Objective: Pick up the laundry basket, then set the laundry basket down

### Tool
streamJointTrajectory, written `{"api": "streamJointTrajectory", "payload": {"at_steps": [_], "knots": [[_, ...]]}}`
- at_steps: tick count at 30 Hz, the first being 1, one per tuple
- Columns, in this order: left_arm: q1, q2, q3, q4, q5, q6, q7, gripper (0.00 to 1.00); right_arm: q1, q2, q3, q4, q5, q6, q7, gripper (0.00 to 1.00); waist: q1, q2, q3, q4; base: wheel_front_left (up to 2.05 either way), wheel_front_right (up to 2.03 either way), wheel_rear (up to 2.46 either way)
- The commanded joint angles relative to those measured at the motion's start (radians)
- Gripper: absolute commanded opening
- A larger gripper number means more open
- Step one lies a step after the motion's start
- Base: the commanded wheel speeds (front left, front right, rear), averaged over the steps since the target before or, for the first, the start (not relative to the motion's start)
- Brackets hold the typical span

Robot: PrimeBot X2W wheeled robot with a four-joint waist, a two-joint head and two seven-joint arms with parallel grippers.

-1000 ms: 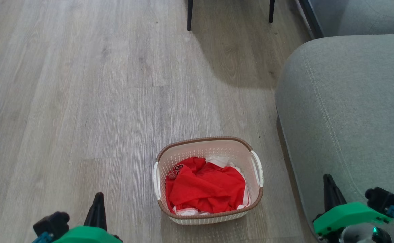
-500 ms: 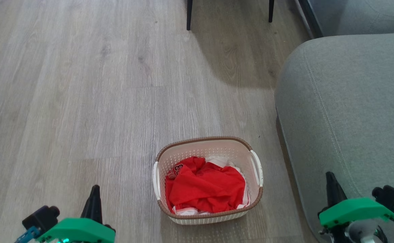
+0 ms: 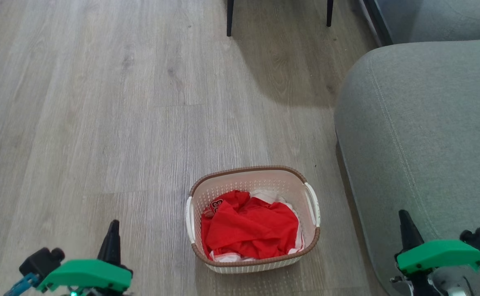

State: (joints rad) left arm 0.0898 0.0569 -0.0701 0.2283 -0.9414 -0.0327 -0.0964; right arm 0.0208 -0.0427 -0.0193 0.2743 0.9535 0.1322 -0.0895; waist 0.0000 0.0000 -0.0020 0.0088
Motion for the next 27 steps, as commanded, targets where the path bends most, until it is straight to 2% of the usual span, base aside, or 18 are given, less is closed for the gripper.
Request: {"api": "streamJointTrajectory", "payload": {"at_steps": [1, 27], "knots": [[-0.056, 0.015, 0.031, -0.027, -0.030, -0.008, 0.006, 0.00, -0.061, -0.022, 0.003, -0.033, 0.030, -0.001, 0.007, 0.00, 0.0000, 0.0000, 0.000, 0.000, 0.00, 0.00, 0.00], [-0.115, 0.019, 0.078, -0.009, -0.316, -0.046, 0.079, 0.00, -0.088, -0.025, -0.026, -0.032, 0.306, -0.001, 0.080, 0.00, 0.0000, 0.0000, 0.002, -0.004, 0.00, 0.00, 0.00]]}}
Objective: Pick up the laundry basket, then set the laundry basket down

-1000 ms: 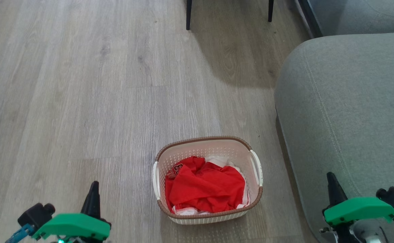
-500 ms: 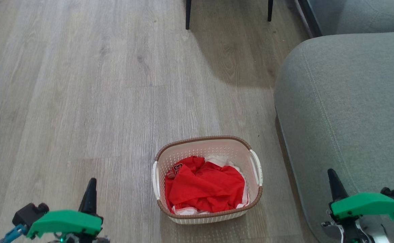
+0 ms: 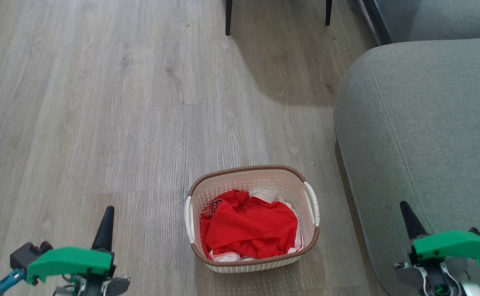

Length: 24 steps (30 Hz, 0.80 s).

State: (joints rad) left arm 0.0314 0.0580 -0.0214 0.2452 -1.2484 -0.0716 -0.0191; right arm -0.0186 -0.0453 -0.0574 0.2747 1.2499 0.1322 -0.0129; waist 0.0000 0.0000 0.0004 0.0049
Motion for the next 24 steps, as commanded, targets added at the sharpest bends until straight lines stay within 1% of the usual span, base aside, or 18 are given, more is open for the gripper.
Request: {"api": "streamJointTrajectory", "payload": {"at_steps": [1, 24], "knots": [[-0.059, 0.017, 0.032, -0.025, -0.020, -0.009, 0.005, 0.00, -0.050, -0.022, 0.011, -0.032, 0.021, -0.001, 0.007, 0.00, 0.0000, 0.0000, 0.000, 0.000, 0.00, 0.00, 0.00], [-0.113, 0.018, 0.079, -0.009, -0.280, -0.044, 0.074, 0.00, -0.076, -0.023, -0.018, -0.032, 0.273, -0.001, 0.076, 0.00, 0.0000, 0.0000, 0.002, -0.003, 0.00, 0.00, 0.00]]}}
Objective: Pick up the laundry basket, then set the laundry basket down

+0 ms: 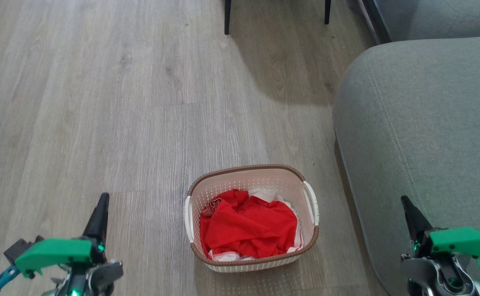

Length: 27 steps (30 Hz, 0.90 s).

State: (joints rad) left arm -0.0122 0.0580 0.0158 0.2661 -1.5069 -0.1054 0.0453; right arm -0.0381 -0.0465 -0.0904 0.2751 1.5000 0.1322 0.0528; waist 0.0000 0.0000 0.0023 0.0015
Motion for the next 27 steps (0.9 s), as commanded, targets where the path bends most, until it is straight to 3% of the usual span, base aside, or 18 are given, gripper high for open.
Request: {"api": "streamJointTrajectory", "payload": {"at_steps": [1, 10, 27], "knots": [[-0.072, 0.018, 0.044, -0.029, -0.033, -0.012, 0.012, 0.00, -0.058, -0.022, 0.013, -0.032, 0.034, -0.001, 0.013, 0.00, 0.0000, 0.0000, 0.000, 0.000, 0.00, 0.00, 0.00], [-0.093, 0.018, 0.063, -0.022, -0.131, -0.025, 0.039, 0.00, -0.068, -0.022, 0.001, -0.032, 0.129, -0.002, 0.041, 0.00, 0.0000, 0.0000, 0.001, -0.002, 0.00, 0.00, 0.00], [-0.093, 0.013, 0.069, -0.022, -0.126, -0.025, 0.045, 0.00, -0.068, -0.018, -0.004, -0.031, 0.125, -0.002, 0.045, 0.00, 0.0000, 0.0000, 0.001, -0.002, 0.00, 0.00, 0.00]]}}
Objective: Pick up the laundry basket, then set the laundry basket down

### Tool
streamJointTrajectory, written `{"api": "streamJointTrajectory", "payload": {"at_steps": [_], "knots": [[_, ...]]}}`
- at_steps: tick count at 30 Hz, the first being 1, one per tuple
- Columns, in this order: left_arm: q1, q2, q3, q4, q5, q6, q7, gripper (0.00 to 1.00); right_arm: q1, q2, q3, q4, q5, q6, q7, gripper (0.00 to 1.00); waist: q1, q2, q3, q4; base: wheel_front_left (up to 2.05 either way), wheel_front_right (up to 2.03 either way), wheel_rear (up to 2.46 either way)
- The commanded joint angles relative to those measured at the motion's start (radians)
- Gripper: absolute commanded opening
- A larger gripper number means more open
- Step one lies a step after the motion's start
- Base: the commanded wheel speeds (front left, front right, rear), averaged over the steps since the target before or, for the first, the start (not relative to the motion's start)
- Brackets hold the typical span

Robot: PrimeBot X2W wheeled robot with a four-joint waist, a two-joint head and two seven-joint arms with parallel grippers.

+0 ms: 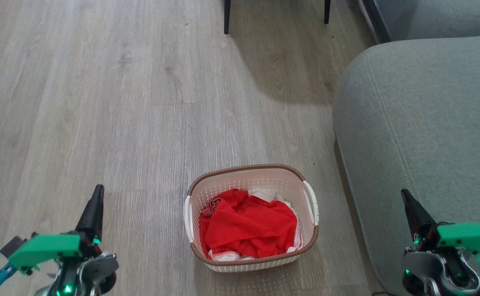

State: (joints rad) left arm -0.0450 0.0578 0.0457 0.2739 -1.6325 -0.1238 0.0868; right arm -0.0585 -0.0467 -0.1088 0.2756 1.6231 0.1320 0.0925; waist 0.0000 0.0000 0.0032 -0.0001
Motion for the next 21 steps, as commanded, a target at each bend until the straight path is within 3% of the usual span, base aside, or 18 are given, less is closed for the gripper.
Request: {"api": "streamJointTrajectory", "payload": {"at_steps": [1, 21], "knots": [[-0.061, 0.013, 0.040, -0.030, 0.000, -0.007, 0.004, 0.00, -0.048, -0.018, 0.014, -0.032, 0.002, -0.001, 0.005, 0.00, 0.0000, 0.0000, 0.000, 0.000, 0.00, 0.00, 0.00], [-0.061, 0.008, 0.046, -0.030, 0.006, -0.007, 0.009, 0.00, -0.048, -0.014, 0.010, -0.032, -0.002, -0.001, 0.009, 0.00, 0.0000, 0.0000, 0.000, 0.000, 0.00, 0.00, 0.00]]}}
